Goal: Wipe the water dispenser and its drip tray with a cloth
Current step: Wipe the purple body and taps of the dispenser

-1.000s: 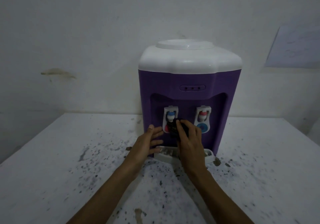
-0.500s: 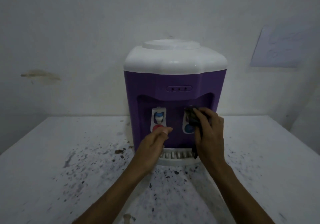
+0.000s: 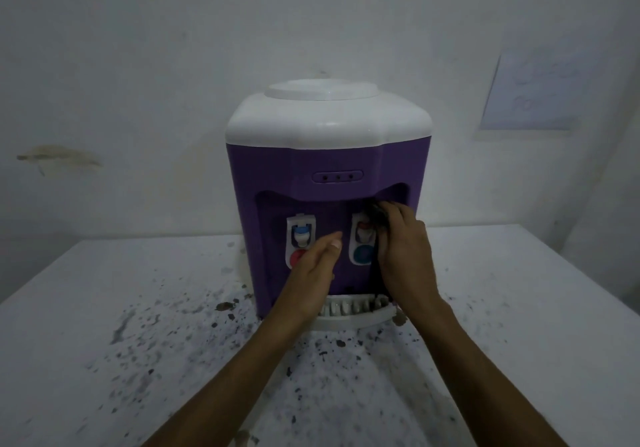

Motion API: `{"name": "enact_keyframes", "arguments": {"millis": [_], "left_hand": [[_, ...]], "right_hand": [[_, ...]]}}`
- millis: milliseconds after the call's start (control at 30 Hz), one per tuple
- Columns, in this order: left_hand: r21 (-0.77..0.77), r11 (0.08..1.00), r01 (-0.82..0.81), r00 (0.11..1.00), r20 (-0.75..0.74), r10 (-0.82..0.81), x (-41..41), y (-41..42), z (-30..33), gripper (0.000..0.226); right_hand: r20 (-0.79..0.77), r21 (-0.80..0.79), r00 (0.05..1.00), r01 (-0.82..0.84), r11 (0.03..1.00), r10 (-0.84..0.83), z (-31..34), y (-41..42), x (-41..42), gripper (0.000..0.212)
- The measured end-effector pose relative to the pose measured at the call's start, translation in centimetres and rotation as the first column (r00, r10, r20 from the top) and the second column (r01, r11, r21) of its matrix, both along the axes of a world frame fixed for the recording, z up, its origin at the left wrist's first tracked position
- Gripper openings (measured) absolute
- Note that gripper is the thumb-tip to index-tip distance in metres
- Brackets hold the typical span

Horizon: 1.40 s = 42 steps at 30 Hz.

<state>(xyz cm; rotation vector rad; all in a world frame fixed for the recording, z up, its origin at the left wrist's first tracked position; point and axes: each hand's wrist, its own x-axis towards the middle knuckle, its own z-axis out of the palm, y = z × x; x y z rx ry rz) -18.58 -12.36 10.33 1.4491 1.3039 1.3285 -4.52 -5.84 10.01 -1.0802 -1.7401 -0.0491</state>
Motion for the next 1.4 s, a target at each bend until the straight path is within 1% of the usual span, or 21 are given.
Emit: {"name": "enact_keyframes", "arguments": {"millis": [67, 100, 133, 200, 300, 400, 500, 600, 733, 767, 833, 900, 967, 1033, 1167, 1267, 1333, 1400], "left_hand": [[-0.026, 1.0, 0.017, 1.0, 0.023, -0.016, 0.2, 0.4, 0.2, 0.038], [-0.04, 0.999, 0.03, 0.999, 0.034, -0.029, 0.3, 0.6, 0.2, 0.04], [-0.055, 0.997, 0.046, 0.998, 0.048, -0.043, 0.4, 0.7, 0.3, 0.042], [-0.098, 0.993, 0.067, 0.995, 0.076, -0.06, 0.7, 1.0, 0.1, 0.047], [-0.162, 0.984, 0.074, 0.995, 0.078, -0.062, 0.9, 1.5, -0.3, 0.053], [-0.197, 0.977, 0.076, 0.994, 0.092, -0.059, 1.2, 1.6, -0.5, 0.054], [-0.193, 0.979, 0.065, 0.993, 0.107, -0.045, 1.2, 1.6, -0.6, 0.052], [-0.189, 0.98, 0.061, 0.992, 0.123, -0.038, 1.2, 1.6, -0.5, 0.048], [-0.187, 0.981, 0.056, 0.992, 0.125, -0.033, 1.3, 1.6, -0.5, 0.046], [-0.187, 0.981, 0.059, 0.991, 0.127, -0.036, 1.3, 1.6, -0.5, 0.046], [-0.187, 0.98, 0.067, 0.991, 0.126, -0.043, 1.2, 1.6, -0.5, 0.046], [-0.188, 0.98, 0.073, 0.991, 0.126, -0.049, 1.1, 1.6, -0.4, 0.045], [-0.193, 0.978, 0.074, 0.991, 0.128, -0.05, 1.1, 1.6, -0.3, 0.044], [-0.194, 0.978, 0.075, 0.99, 0.135, -0.049, 1.1, 1.6, -0.3, 0.043], [-0.185, 0.98, 0.073, 0.99, 0.131, -0.049, 1.1, 1.6, -0.3, 0.044], [-0.195, 0.978, 0.076, 0.99, 0.131, -0.051, 1.0, 1.6, -0.3, 0.045], [-0.196, 0.977, 0.082, 0.988, 0.142, -0.055, 0.8, 1.6, -0.4, 0.045], [-0.191, 0.978, 0.08, 0.983, 0.177, -0.046, 0.7, 1.5, -0.5, 0.041]], "right_hand": [[-0.207, -0.015, 0.972, -0.116, 0.993, 0.11, -0.6, -0.3, -0.2, 0.038], [-0.264, -0.01, 0.955, -0.141, 0.99, 0.133, -1.1, -0.5, -0.2, 0.038], [-0.272, 0.002, 0.954, -0.134, 0.991, 0.129, -1.7, -0.6, -0.1, 0.04], [-0.189, 0.033, 0.978, -0.089, 0.996, 0.093, -3.2, -0.7, 0.1, 0.049], [-0.071, 0.04, 0.996, -0.048, 0.998, 0.051, -5.6, -0.5, 0.5, 0.06], [0.069, 0.038, 0.998, 0.002, 0.999, -0.005, -6.9, -0.6, 0.8, 0.059], [0.229, 0.05, 0.972, 0.045, 0.998, -0.055, -7.3, -1.2, 0.9, 0.057], [0.321, 0.062, 0.947, 0.016, 0.998, -0.035, -7.1, -1.5, 1.1, 0.058], [0.37, 0.058, 0.928, -0.075, 0.995, 0.049, -7.0, -1.3, 2.0, 0.059], [0.362, 0.051, 0.93, -0.085, 0.995, 0.06, -7.1, -1.5, 2.2, 0.058], [0.281, 0.035, 0.959, -0.053, 0.998, 0.041, -7.2, -1.6, 2.2, 0.057], [0.157, 0.019, 0.988, 0.004, 1.0, -0.007, -6.8, -1.2, 1.9, 0.058], [0.101, 0.012, 0.994, 0.037, 0.999, -0.038, -6.2, -0.7, 1.6, 0.06], [0.137, 0.02, 0.99, 0.035, 0.999, -0.037, -6.2, -0.6, 1.3, 0.061], [0.29, 0.025, 0.957, 0.01, 1.0, -0.017, -7.6, -1.6, 1.3, 0.061], [0.293, 0.022, 0.956, -0.036, 0.999, 0.028, -7.0, -1.5, 1.9, 0.057], [0.318, 0.051, 0.946, -0.085, 0.995, 0.064, -6.0, -1.8, 2.1, 0.057], [0.304, 0.105, 0.951, -0.093, 0.99, 0.057, -4.5, -2.0, 1.7, 0.055]]}}
